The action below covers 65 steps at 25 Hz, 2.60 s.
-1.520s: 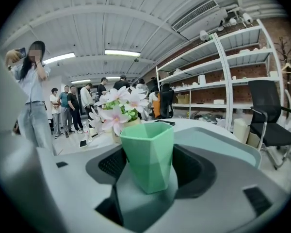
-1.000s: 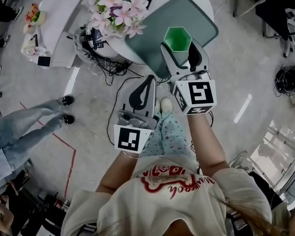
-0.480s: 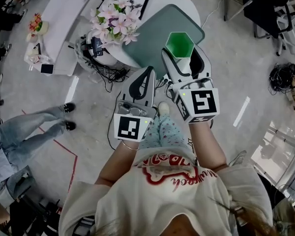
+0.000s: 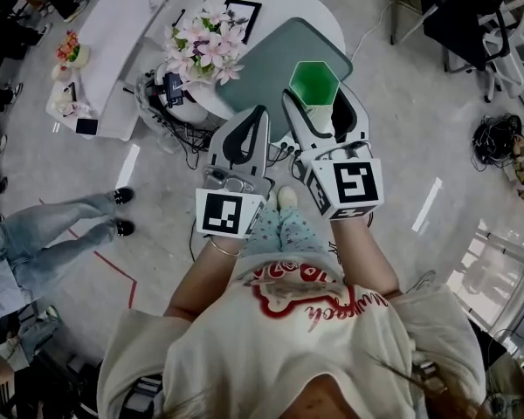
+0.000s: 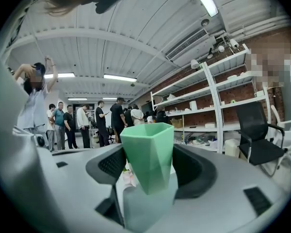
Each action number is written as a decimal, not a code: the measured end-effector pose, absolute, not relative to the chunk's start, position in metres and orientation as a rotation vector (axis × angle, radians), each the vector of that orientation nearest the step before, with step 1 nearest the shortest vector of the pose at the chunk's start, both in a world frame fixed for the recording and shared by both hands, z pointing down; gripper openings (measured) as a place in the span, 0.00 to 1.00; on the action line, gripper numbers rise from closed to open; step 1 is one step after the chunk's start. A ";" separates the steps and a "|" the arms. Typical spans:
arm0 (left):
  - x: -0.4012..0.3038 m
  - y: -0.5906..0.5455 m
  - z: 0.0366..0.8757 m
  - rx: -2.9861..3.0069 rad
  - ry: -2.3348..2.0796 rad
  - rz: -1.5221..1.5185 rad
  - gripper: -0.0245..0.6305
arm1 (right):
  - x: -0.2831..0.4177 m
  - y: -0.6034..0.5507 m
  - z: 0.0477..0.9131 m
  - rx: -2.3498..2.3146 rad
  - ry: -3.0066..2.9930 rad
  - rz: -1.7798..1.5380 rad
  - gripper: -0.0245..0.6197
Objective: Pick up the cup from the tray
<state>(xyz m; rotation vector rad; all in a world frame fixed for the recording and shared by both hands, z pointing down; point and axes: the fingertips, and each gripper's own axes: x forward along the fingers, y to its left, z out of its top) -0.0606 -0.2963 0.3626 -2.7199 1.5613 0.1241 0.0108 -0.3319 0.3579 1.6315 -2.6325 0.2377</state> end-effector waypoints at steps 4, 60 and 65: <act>-0.059 -0.297 0.355 -2.699 1.567 0.125 0.06 | 0.016 -0.330 0.352 1.626 -2.641 0.228 0.47; -0.052 -0.016 0.291 -2.616 1.550 0.227 0.06 | 0.026 -0.046 0.288 1.634 -2.748 0.050 0.47; -0.046 -0.015 0.289 -2.614 1.545 0.230 0.06 | 0.032 -0.043 0.284 1.649 -2.714 0.022 0.47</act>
